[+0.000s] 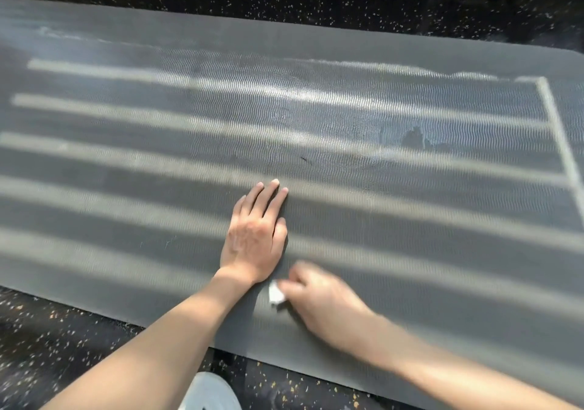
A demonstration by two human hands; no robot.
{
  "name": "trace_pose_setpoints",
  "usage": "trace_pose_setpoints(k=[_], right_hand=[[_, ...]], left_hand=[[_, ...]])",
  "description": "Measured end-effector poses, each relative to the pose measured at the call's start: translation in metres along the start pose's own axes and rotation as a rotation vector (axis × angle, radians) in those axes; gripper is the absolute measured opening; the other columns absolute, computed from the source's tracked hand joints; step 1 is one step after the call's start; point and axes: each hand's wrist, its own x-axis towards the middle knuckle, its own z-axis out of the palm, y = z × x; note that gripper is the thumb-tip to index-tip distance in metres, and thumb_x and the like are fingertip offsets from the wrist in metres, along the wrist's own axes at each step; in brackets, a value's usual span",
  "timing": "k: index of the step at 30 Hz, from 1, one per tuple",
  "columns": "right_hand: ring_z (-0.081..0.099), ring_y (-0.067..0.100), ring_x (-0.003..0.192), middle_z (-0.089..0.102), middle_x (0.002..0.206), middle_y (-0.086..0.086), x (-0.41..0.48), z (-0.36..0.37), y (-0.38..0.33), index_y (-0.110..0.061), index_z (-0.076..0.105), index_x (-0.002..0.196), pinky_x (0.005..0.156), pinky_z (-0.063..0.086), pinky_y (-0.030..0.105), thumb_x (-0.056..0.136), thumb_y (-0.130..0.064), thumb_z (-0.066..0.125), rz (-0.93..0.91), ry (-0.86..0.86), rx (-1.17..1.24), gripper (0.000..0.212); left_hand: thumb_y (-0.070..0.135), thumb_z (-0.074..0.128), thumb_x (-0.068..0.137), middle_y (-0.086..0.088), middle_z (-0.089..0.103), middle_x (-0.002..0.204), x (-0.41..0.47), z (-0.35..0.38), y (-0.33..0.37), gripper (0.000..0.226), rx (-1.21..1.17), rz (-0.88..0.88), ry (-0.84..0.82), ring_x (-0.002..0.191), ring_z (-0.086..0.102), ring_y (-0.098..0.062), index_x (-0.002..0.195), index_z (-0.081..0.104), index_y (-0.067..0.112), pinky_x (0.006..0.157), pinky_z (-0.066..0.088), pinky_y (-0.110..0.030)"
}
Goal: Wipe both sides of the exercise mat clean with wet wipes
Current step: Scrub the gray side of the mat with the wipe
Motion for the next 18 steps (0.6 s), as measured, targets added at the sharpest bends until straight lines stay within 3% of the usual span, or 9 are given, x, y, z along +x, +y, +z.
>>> trace_pose_setpoints(k=[3, 5, 8, 11, 15, 17, 18], right_hand=[[0.047, 0.021, 0.088, 0.049, 0.107, 0.005, 0.018, -0.010, 0.019, -0.014, 0.052, 0.119, 0.072, 0.039, 0.030, 0.102, -0.018, 0.036, 0.171, 0.136, -0.018, 0.023], [0.049, 0.022, 0.082, 0.048, 0.101, 0.005, 0.001, -0.003, 0.013, -0.017, 0.050, 0.111, 0.068, 0.043, 0.031, 0.100, -0.017, 0.035, 0.133, 0.136, -0.063, 0.019], [0.042, 0.011, 0.075, 0.043, 0.087, -0.005, -0.041, 0.015, -0.004, -0.031, 0.041, 0.085, 0.066, 0.032, 0.030, 0.099, -0.037, 0.035, -0.019, -0.028, -0.019, 0.017], [0.046, 0.014, 0.074, 0.045, 0.084, -0.004, -0.024, 0.001, -0.001, -0.033, 0.046, 0.085, 0.063, 0.039, 0.032, 0.098, -0.033, 0.038, -0.100, -0.056, -0.038, 0.016], [0.049, 0.024, 0.085, 0.047, 0.092, 0.000, 0.035, -0.025, 0.033, -0.021, 0.055, 0.093, 0.063, 0.029, 0.031, 0.099, -0.028, 0.044, 0.210, 0.235, -0.007, 0.014], [0.047, 0.023, 0.087, 0.044, 0.092, 0.000, 0.039, -0.025, 0.030, -0.019, 0.053, 0.094, 0.067, 0.031, 0.034, 0.100, -0.029, 0.041, 0.269, 0.180, -0.024, 0.016], [0.046, 0.021, 0.083, 0.044, 0.086, -0.002, 0.030, -0.021, 0.025, -0.022, 0.048, 0.087, 0.067, 0.031, 0.036, 0.099, -0.034, 0.041, 0.190, 0.126, -0.048, 0.019]], left_hand=[[0.027, 0.038, 0.091, -0.007, 0.047, 0.149, 0.000, 0.000, 0.002, 0.055, 0.000, -0.007, 0.002, 0.139, 0.039, -0.029, 0.142, 0.050, 0.011, 0.111, 0.037, -0.051], [0.028, 0.038, 0.091, -0.006, 0.046, 0.150, 0.000, 0.000, 0.000, 0.055, 0.003, -0.010, 0.003, 0.139, 0.039, -0.028, 0.142, 0.050, 0.012, 0.112, 0.035, -0.051], [0.028, 0.038, 0.092, -0.005, 0.045, 0.151, -0.001, 0.000, 0.000, 0.055, 0.000, -0.015, -0.005, 0.140, 0.038, -0.028, 0.143, 0.049, 0.013, 0.113, 0.035, -0.051], [0.027, 0.038, 0.091, -0.007, 0.045, 0.150, -0.001, -0.001, 0.001, 0.055, 0.011, -0.012, -0.001, 0.140, 0.038, -0.028, 0.142, 0.050, 0.012, 0.112, 0.035, -0.052], [0.027, 0.037, 0.092, -0.007, 0.045, 0.151, -0.001, 0.002, 0.000, 0.054, 0.023, -0.005, 0.010, 0.140, 0.037, -0.028, 0.142, 0.050, 0.011, 0.113, 0.034, -0.050], [0.027, 0.037, 0.092, -0.006, 0.045, 0.151, -0.001, 0.002, -0.001, 0.054, 0.026, -0.006, 0.015, 0.141, 0.037, -0.028, 0.142, 0.050, 0.012, 0.113, 0.033, -0.049], [0.026, 0.037, 0.092, -0.006, 0.045, 0.150, -0.002, 0.002, -0.001, 0.054, 0.027, -0.005, 0.014, 0.140, 0.038, -0.028, 0.142, 0.050, 0.012, 0.112, 0.034, -0.049]])
